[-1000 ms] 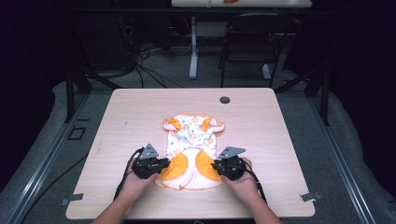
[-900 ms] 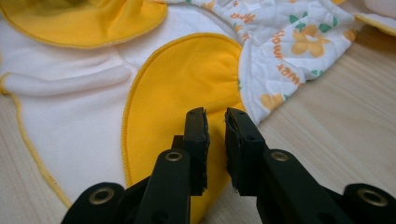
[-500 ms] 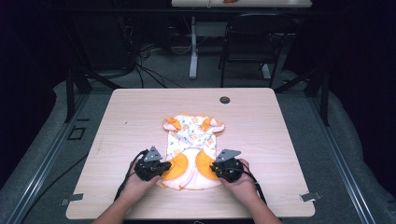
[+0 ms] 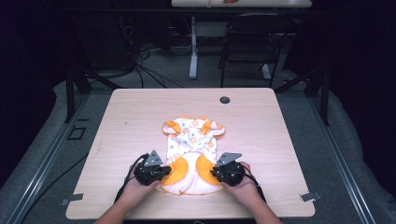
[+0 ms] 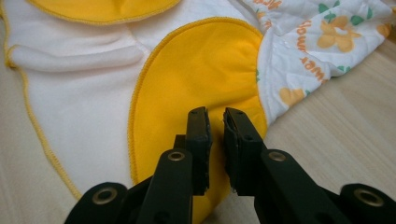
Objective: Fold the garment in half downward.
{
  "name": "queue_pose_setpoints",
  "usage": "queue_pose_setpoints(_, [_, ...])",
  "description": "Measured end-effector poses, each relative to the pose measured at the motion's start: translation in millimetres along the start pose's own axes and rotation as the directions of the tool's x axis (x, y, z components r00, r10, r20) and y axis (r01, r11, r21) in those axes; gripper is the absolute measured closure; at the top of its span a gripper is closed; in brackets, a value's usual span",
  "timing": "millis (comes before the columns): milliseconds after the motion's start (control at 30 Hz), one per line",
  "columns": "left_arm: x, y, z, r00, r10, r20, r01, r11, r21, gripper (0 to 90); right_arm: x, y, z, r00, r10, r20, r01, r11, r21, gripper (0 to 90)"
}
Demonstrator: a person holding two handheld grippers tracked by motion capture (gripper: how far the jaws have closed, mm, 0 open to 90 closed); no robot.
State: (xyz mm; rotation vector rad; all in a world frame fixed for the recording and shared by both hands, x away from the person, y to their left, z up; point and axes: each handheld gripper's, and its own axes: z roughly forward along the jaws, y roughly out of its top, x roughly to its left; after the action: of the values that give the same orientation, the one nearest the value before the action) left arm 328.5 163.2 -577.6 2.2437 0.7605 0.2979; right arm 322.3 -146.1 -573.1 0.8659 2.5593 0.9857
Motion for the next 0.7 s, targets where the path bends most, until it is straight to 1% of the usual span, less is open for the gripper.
queue_pose_setpoints(100, [-3.7, -1.0, -1.9, 1.0, 0.009, 0.003, -0.009, 0.9999, 0.007, 86.0, 1.5, -1.0, -1.8, 0.9999, -0.004, -0.011, 0.004, 1.0, 0.008, 79.8])
queue_pose_setpoints(133, [-5.5, -1.6, -3.0, 0.9998, 0.016, 0.009, -0.016, 0.9998, 0.012, 86.0, 4.1, -2.4, -4.0, 0.9998, -0.011, -0.019, 0.011, 1.0, 0.013, 79.7])
queue_pose_setpoints(233, [-9.3, -3.1, -4.9, 0.9998, 0.015, 0.015, -0.015, 0.9998, 0.016, 86.0, 6.5, -3.4, -6.1, 0.9994, -0.017, -0.03, 0.018, 1.0, 0.023, 79.7])
queue_pose_setpoints(267, [-10.5, -3.6, -5.4, 0.9997, 0.016, 0.017, -0.016, 0.9998, 0.015, 85.9, 9.3, -4.1, -8.6, 0.9986, -0.035, -0.04, 0.036, 0.999, 0.038, 79.6])
queue_pose_setpoints(300, [-11.8, -4.2, -6.7, 0.9996, 0.014, 0.024, -0.014, 0.9996, 0.023, 85.9, 9.3, -4.1, -8.6, 0.9986, -0.035, -0.04, 0.036, 0.999, 0.038, 79.6])
queue_pose_setpoints(333, [-14.0, -5.2, -8.0, 0.9996, 0.012, 0.027, -0.013, 0.9996, 0.025, 85.9, 12.7, -4.0, -10.7, 0.9976, -0.048, -0.05, 0.051, 0.997, 0.055, 79.6])
queue_pose_setpoints(400, [-18.5, -7.0, -10.4, 0.9993, 0.024, 0.029, -0.025, 0.9992, 0.031, 85.9, 13.7, -3.8, -11.2, 0.9974, -0.053, -0.049, 0.056, 0.997, 0.06, 79.6])
queue_pose_setpoints(467, [-22.6, -9.1, -12.6, 0.9992, 0.022, 0.033, -0.023, 0.9992, 0.033, 86.0, 18.4, -5.0, -13.1, 0.9968, -0.063, -0.05, 0.066, 0.996, 0.067, 79.7])
queue_pose_setpoints(500, [-24.0, -9.9, -14.1, 0.9989, 0.029, 0.036, -0.03, 0.9988, 0.037, 85.9, 20.6, -6.4, -13.8, 0.9969, -0.059, -0.053, 0.062, 0.996, 0.059, 79.7])
queue_pose_setpoints(600, [-30.1, -12.4, -17.3, 0.9987, 0.024, 0.045, -0.026, 0.9986, 0.046, 85.9, 27.2, -9.0, -17.8, 0.9956, -0.074, -0.058, 0.078, 0.994, 0.071, 79.8])
queue_pose_setpoints(633, [-31.9, -13.1, -18.2, 0.9988, 0.026, 0.042, -0.028, 0.9985, 0.047, 85.9, 28.5, -9.6, -18.0, 0.9955, -0.075, -0.058, 0.079, 0.995, 0.068, 79.8])
queue_pose_setpoints(667, [-33.3, -13.7, -19.2, 0.9984, 0.027, 0.049, -0.029, 0.9983, 0.051, 85.9, 30.2, -10.2, -18.7, 0.9954, -0.073, -0.062, 0.077, 0.995, 0.069, 79.8])
queue_pose_setpoints(700, [-34.7, -14.4, -20.0, 0.9984, 0.023, 0.051, -0.025, 0.9983, 0.052, 85.9, 31.5, -10.2, -19.8, 0.9953, -0.077, -0.059, 0.081, 0.994, 0.077, 79.9])
